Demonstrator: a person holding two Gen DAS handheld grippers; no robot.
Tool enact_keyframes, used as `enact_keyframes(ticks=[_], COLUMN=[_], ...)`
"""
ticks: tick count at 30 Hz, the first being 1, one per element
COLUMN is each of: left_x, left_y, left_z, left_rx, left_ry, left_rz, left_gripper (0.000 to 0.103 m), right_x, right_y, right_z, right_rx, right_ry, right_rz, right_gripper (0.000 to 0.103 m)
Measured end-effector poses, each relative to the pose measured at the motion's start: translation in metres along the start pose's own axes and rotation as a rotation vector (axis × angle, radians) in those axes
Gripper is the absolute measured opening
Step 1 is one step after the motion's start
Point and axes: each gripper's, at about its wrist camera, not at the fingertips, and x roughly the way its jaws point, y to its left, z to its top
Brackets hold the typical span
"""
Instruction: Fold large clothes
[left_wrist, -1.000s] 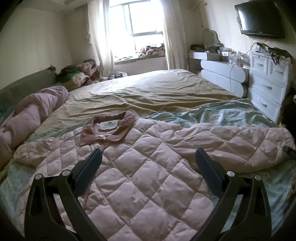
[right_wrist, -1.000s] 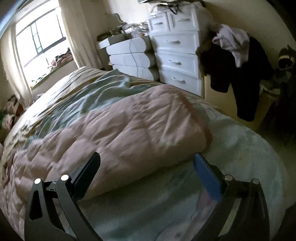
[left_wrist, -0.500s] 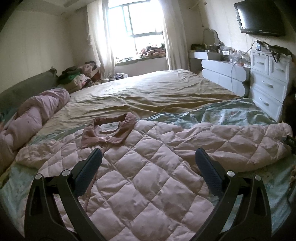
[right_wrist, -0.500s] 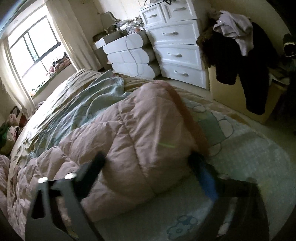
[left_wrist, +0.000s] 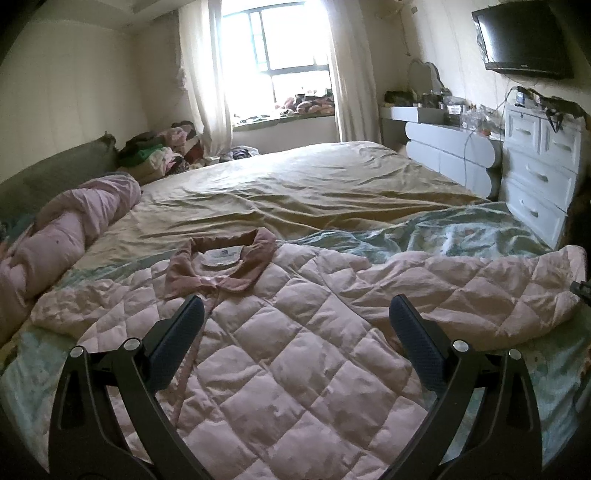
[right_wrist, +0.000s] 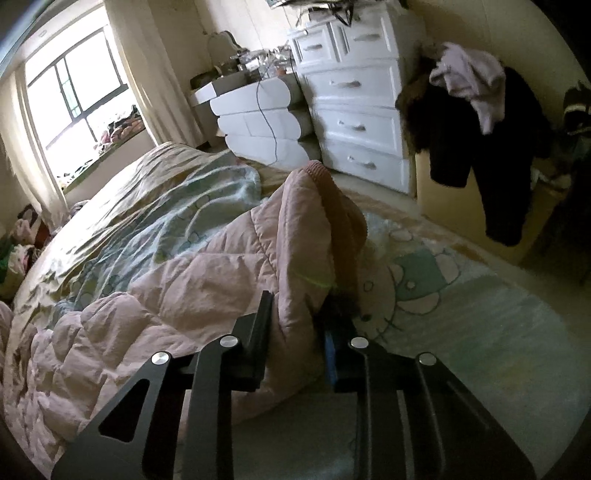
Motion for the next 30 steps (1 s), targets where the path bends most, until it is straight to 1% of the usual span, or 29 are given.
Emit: enact_keyframes(ticks=[4, 8, 10, 14, 18, 21, 30], left_x=[0.002, 0.003, 0.003, 0.003, 0.003, 0.001, 0.006], left_y=[0.007, 0.016, 0.018, 0.035, 0.058, 0.079, 0.152], left_z=[0.006, 0.009, 0.010, 0.010, 0.011, 0.012, 0.005], left_rx=[-0.006, -0.012, -0.016, -0.028, -0.044, -0.056, -0.100], left_ry=[-0.010, -0.010, -0.011, -0.016, -0.019, -0.030, -0.014], left_rz=[0.003, -0.001, 0.000, 0.012, 0.030, 0.055, 0.115], left_gripper=[0.094, 0.094, 0.094, 0.094, 0.094, 0.094, 0.094], right_x=[-0.020, -0.046, -0.060, -0.078, -0.090, -0.098, -0.108], right_y=[0.015, 0.042, 0.063, 0.105, 0.147, 0.183, 0.296], right_z=[0.004, 0.006, 0.005, 0.000, -0.011, -0.026, -0.087], right_rx=[-0.050, -0.135, -0.194, -0.287, -0.355, -0.405, -0.521], right_ry=[-0.049, -0.118, -0.154, -0.200, -0.214, -0.216, -0.180], right_rz=[-0.026, -0.055, -0.068, -0.061, -0.036, -0.008, 0.097], right_gripper=[0.023, 0.023, 0.023, 0.023, 0.023, 0.023, 0.022])
